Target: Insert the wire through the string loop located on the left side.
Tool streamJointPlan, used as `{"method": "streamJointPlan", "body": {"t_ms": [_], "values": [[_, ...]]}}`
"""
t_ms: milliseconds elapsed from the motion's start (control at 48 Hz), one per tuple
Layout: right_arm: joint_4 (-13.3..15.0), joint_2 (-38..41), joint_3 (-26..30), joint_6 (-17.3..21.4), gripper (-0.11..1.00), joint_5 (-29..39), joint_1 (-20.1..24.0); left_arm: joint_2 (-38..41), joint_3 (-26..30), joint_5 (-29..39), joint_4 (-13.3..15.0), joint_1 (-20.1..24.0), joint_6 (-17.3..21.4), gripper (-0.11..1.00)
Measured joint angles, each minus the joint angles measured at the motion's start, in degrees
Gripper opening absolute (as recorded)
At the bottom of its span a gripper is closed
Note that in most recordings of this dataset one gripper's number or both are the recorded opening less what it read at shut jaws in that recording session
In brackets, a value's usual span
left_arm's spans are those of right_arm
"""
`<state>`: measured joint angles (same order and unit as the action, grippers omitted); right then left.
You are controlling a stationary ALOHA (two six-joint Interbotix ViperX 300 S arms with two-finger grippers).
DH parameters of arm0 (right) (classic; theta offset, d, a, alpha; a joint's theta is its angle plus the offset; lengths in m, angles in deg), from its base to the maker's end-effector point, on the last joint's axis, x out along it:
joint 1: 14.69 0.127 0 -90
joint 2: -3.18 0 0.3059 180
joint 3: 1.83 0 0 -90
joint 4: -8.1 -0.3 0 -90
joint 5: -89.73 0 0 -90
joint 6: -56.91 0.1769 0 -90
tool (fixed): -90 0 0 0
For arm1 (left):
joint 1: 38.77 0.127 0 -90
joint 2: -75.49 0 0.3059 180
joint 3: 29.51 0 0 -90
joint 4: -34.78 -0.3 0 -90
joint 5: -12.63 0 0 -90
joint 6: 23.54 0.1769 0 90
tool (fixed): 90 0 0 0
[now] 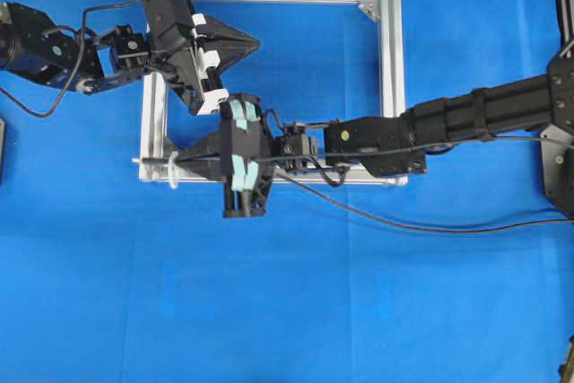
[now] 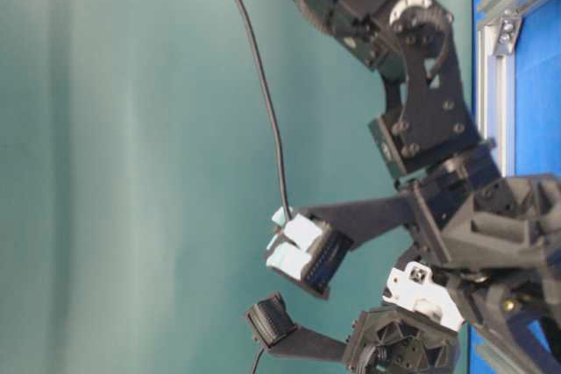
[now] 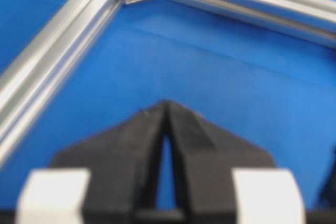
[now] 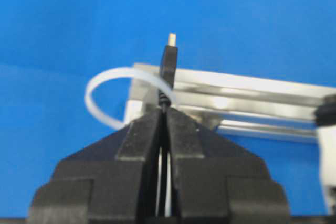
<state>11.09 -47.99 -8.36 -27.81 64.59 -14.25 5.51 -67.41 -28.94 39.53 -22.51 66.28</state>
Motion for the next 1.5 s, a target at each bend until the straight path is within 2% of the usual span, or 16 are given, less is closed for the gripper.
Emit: {"method": "streamJointPlan", "body": {"t_ms": [438, 605, 917, 1230, 1501], "values": [[0.00, 0.18, 0.18, 0.00, 0.00, 0.00, 0.00, 0.00, 0.00, 0.00, 0.00, -0.18, 0.00, 0.00], [0.09, 0.09, 0.62, -0.09, 0.00, 0.00, 0.00, -1.93, -1.85, 0.00, 0.09, -0.09, 0.00, 0.00], [0.09, 0.18, 0.62, -0.18, 0.00, 0.00, 0.26, -13.27, -13.18, 0.00, 0.26, 3.69, -0.35, 0.00], [0.09, 0.18, 0.62, -0.18, 0.00, 0.00, 0.26, -27.86, -25.40, 0.09, 0.26, 4.04, -1.23, 0.00], [0.18, 0.18, 0.62, -0.18, 0.00, 0.00, 0.26, -39.73, -30.32, 8.53, 0.26, 4.04, -1.41, 0.00]]}}
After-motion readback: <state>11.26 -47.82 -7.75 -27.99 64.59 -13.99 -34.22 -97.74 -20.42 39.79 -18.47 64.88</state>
